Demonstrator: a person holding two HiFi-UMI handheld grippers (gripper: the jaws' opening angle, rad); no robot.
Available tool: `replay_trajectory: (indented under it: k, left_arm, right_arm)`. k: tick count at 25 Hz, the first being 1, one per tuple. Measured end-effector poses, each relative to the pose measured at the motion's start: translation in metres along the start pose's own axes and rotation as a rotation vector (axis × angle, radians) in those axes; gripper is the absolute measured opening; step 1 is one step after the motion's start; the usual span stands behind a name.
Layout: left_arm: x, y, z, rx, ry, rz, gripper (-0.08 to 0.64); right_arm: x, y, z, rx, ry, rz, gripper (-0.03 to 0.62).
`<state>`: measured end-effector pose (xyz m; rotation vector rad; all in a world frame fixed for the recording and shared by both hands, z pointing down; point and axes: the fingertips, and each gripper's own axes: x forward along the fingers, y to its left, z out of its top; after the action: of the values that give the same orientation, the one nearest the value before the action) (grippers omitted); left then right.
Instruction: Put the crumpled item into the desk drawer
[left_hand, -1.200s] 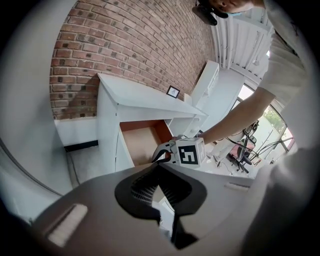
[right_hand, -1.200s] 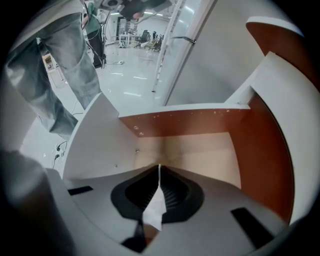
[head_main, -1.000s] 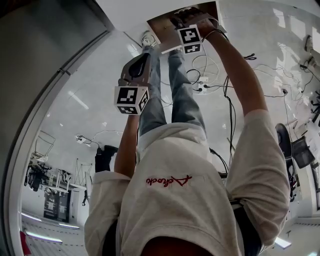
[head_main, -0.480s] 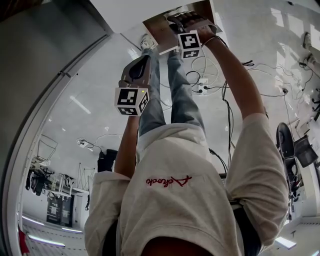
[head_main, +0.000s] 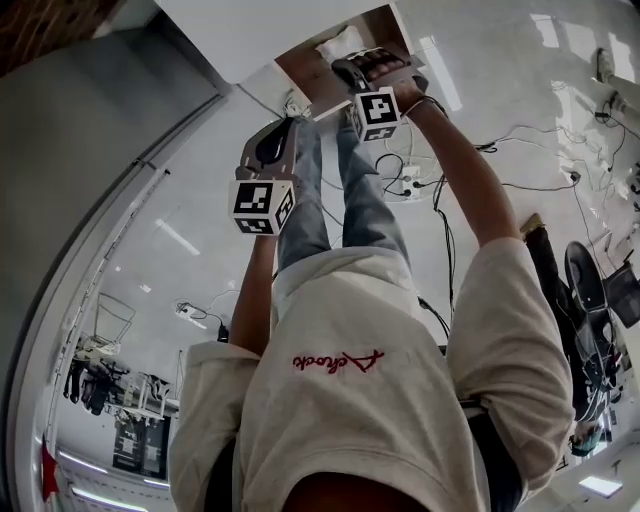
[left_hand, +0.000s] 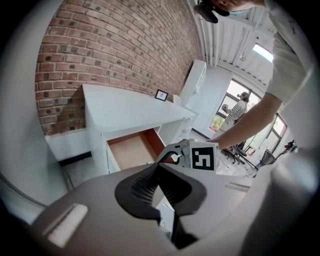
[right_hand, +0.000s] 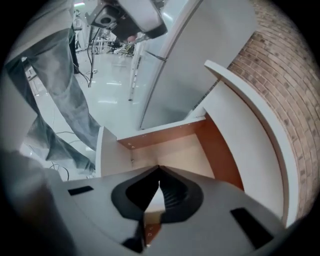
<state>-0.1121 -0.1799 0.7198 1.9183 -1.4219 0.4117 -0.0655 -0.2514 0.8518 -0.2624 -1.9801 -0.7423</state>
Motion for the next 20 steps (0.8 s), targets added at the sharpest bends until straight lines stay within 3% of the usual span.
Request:
replay_trajectory:
  k: [7, 20]
  left_arm:
    - [-0.006, -0.008, 0.033, 0.061, -0.028, -0.016, 0.009]
    - [-0.011, -0.036, 0.094, 0.149, -0.105, -0.044, 0.009]
  right_arm:
    - [-0.048, -0.025, 0.013, 0.232, -0.037, -0.111, 0.012]
    - [-0.173, -0.089, 0.007, 0.963, -0.196, -0.438, 0.012]
